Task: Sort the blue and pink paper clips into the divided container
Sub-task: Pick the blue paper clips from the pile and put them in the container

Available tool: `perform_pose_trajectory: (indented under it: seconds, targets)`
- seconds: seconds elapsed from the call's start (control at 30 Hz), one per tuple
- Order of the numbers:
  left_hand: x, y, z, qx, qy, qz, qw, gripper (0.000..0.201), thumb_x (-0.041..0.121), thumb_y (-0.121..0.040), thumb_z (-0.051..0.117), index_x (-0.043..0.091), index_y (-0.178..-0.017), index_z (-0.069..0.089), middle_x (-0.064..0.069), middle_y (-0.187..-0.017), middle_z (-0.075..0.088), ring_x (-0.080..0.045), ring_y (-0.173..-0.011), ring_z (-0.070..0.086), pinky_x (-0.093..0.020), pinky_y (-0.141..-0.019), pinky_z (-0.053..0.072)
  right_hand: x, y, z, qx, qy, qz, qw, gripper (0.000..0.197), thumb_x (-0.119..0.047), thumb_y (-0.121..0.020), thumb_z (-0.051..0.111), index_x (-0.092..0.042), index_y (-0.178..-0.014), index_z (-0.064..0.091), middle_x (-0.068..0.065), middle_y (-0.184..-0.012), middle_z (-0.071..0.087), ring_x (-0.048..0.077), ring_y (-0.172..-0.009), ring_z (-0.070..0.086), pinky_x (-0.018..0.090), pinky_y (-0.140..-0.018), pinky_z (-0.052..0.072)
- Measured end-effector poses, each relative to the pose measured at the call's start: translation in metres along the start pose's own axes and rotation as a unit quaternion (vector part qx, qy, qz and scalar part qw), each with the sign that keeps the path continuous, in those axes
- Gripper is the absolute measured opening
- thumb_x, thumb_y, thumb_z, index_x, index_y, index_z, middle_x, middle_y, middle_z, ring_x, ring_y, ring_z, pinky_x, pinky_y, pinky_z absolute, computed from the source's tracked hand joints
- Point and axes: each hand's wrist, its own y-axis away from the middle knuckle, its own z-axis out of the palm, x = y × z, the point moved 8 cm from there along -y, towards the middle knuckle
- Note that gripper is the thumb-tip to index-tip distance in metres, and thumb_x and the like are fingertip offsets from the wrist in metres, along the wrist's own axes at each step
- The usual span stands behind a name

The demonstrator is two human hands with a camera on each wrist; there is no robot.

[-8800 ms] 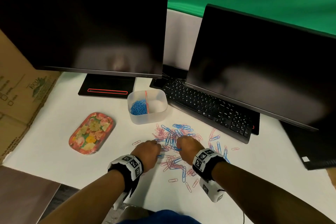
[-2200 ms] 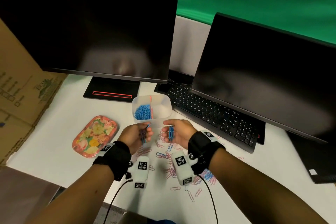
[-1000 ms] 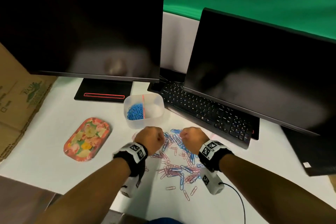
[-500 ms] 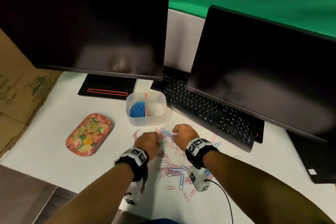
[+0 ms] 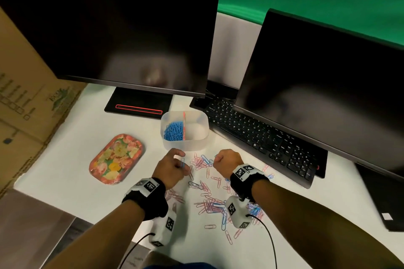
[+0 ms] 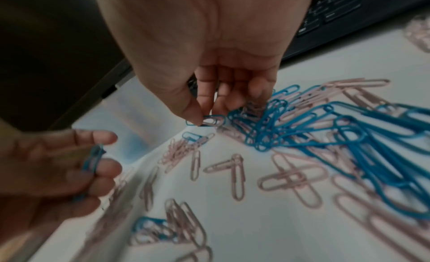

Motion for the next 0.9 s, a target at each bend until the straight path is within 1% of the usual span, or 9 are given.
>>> perform_pose_trajectory:
  seconds: [0.13,0.2,0.27,0.37,0.5,0.57,0.7,0.8,0.9]
  targets:
    - [-0.004,0.0,0.004,-0.02,-0.015,-0.007,1.0,0.03,-0.009,-0.076,0.056,0.018,-0.09,0.061,-0.002,-0.073,0.065,-0.023,-0.072,0.058,-0.037,-0.075,0.048,0.01,0.003,-0.005,-0.002,-0.167,0.008,0.986,0.006,-0.015,-0.078,0.068,-0.02,-0.075,0.069,-0.003,-0.079,0.071,0.014,-0.073,0.064,0.019,-0.063,0.048]
    - [0.004,0.003,0.011,-0.018,-0.144,0.037,0.989,0.022,0.0,-0.08,0.054,0.019,-0.086,0.063,0.008,-0.076,0.062,-0.016,-0.072,0.056,-0.025,-0.074,0.044,0.011,0.006,-0.001,-0.036,-0.26,0.015,0.965,0.008,-0.005,-0.08,0.066,-0.012,-0.082,0.068,0.005,-0.078,0.07,0.016,-0.064,0.06,0.026,-0.062,0.051]
    - [0.011,0.008,0.023,-0.03,-0.268,0.083,0.96,0.02,0.005,-0.08,0.054,0.022,-0.086,0.063,0.008,-0.081,0.059,-0.013,-0.078,0.056,-0.018,-0.071,0.04,0.009,0.009,0.003,-0.073,-0.332,0.019,0.94,0.017,0.004,-0.083,0.062,-0.005,-0.097,0.065,0.01,-0.08,0.068,0.018,-0.063,0.059,0.027,-0.059,0.052]
    - [0.006,0.008,0.04,-0.077,-0.405,0.115,0.904,0.02,0.01,-0.082,0.055,0.02,-0.097,0.065,0.001,-0.097,0.058,-0.016,-0.091,0.057,-0.019,-0.077,0.039,0.004,0.014,0.006,-0.117,-0.41,0.023,0.904,0.021,0.008,-0.086,0.057,-0.004,-0.102,0.063,0.011,-0.078,0.065,0.022,-0.064,0.065,0.03,-0.061,0.056]
    - [0.002,0.008,0.04,-0.079,-0.454,0.122,0.879,0.014,0.018,-0.084,0.057,0.021,-0.095,0.064,0.001,-0.103,0.057,-0.022,-0.095,0.059,-0.027,-0.079,0.046,-0.001,0.02,0.007,-0.15,-0.472,0.041,0.868,0.013,0.008,-0.088,0.055,-0.003,-0.09,0.061,0.013,-0.075,0.063,0.025,-0.066,0.069,0.033,-0.065,0.057]
    - [0.002,0.01,0.04,-0.08,-0.454,0.128,0.878,0.012,0.02,-0.085,0.057,0.019,-0.095,0.064,-0.001,-0.104,0.056,-0.023,-0.094,0.059,-0.027,-0.079,0.045,-0.002,0.021,0.007,-0.152,-0.46,0.04,0.874,0.01,0.003,-0.088,0.057,-0.006,-0.086,0.062,0.014,-0.079,0.065,0.023,-0.07,0.066,0.031,-0.069,0.055]
    - [0.004,0.014,0.037,-0.083,-0.43,0.129,0.89,0.009,0.02,-0.084,0.059,0.018,-0.09,0.066,0.001,-0.095,0.058,-0.019,-0.09,0.059,-0.022,-0.076,0.042,0.0,0.02,0.003,-0.121,-0.387,0.005,0.914,0.007,-0.005,-0.085,0.065,-0.01,-0.082,0.07,0.01,-0.09,0.069,0.016,-0.081,0.059,0.028,-0.078,0.048]
    - [0.003,0.014,0.033,-0.089,-0.392,0.117,0.908,0.006,0.015,-0.08,0.062,0.02,-0.08,0.066,0.011,-0.077,0.056,-0.011,-0.077,0.055,-0.019,-0.071,0.041,0.005,0.021,0.003,-0.111,-0.385,-0.003,0.916,0.005,-0.01,-0.081,0.072,-0.014,-0.078,0.074,0.001,-0.079,0.071,0.012,-0.077,0.06,0.027,-0.075,0.048]
    - [0.007,0.014,0.031,-0.094,-0.331,0.112,0.932,0.021,0.007,-0.077,0.062,0.028,-0.071,0.06,0.014,-0.068,0.057,-0.004,-0.064,0.052,-0.02,-0.071,0.046,0.006,0.023,0.001,-0.107,-0.412,-0.012,0.905,0.007,-0.007,-0.08,0.073,-0.012,-0.078,0.076,0.002,-0.071,0.07,0.014,-0.067,0.058,0.029,-0.07,0.049]
